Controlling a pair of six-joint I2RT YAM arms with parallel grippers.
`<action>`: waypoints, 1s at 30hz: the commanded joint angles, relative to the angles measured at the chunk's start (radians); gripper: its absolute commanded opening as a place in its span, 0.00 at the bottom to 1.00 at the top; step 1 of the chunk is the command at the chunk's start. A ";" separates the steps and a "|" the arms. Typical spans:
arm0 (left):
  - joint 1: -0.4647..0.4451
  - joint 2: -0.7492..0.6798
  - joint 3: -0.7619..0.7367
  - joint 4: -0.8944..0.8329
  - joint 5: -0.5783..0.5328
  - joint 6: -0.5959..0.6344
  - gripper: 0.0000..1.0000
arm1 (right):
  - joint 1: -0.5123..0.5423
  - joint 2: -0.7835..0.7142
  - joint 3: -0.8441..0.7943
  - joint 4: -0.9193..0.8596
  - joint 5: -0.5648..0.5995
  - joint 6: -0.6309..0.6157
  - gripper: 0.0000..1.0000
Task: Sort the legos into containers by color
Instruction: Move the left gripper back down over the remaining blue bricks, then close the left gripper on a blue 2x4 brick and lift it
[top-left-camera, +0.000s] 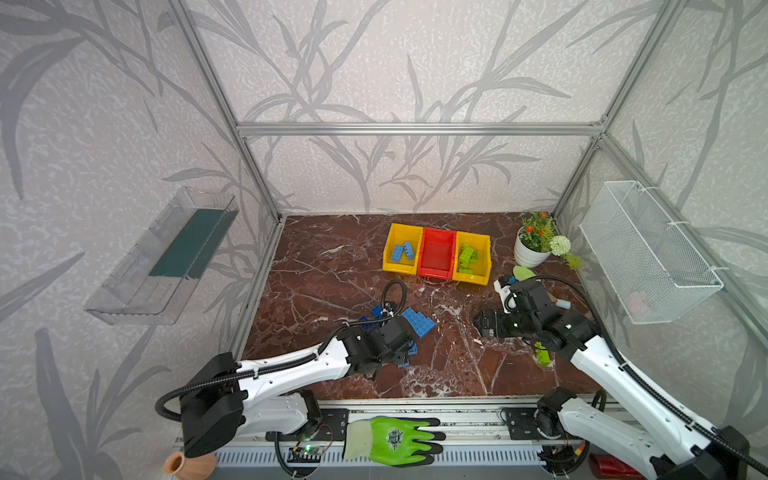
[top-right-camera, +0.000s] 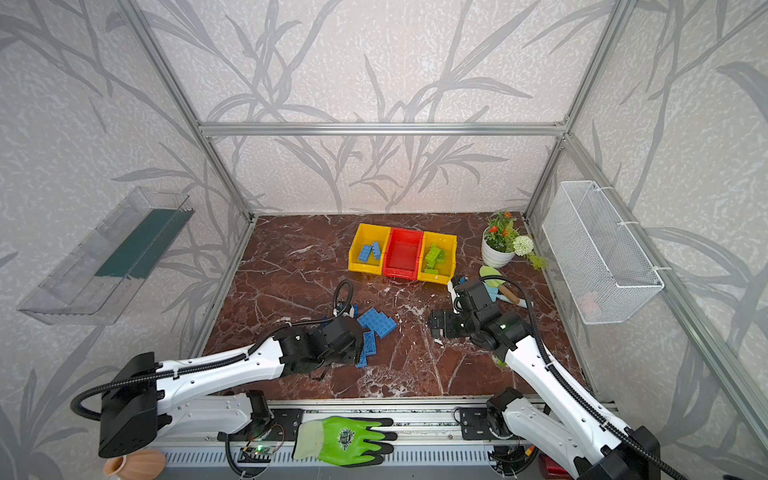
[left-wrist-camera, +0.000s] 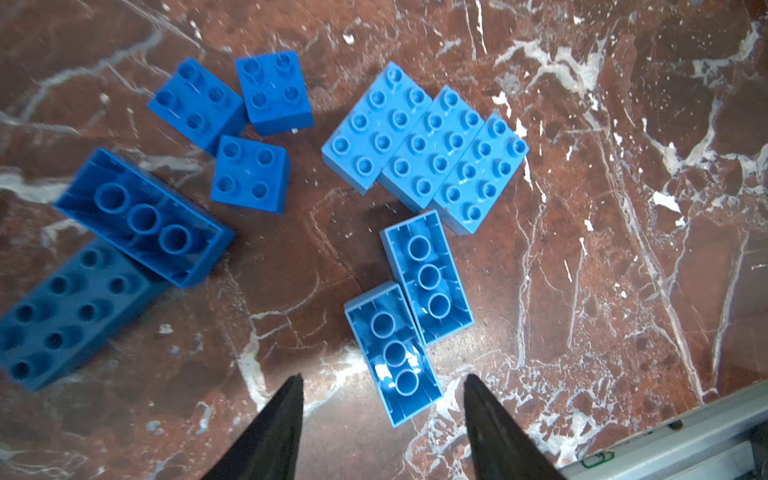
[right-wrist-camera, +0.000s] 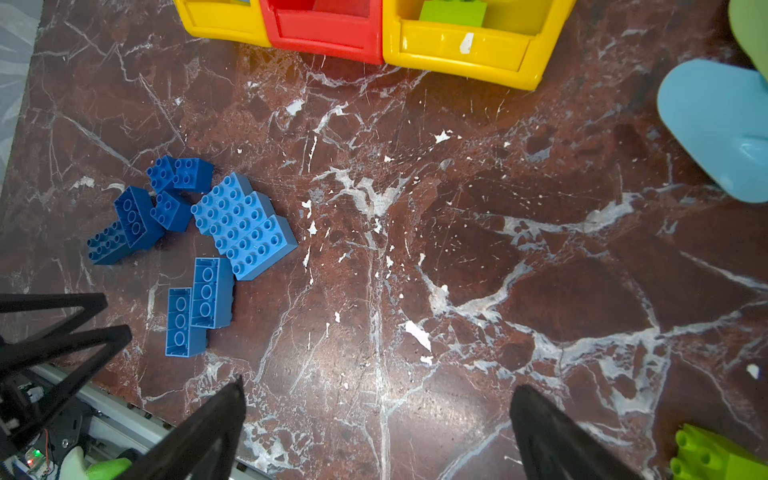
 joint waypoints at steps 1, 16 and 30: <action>-0.023 0.031 -0.016 0.037 0.021 -0.063 0.62 | 0.017 -0.018 -0.010 -0.025 0.024 0.015 0.99; -0.027 0.239 0.023 0.001 0.040 -0.005 0.57 | 0.034 -0.045 -0.023 -0.058 0.073 0.043 0.99; 0.116 0.267 0.039 0.017 0.022 0.063 0.42 | 0.033 -0.010 -0.002 -0.048 0.075 0.029 0.99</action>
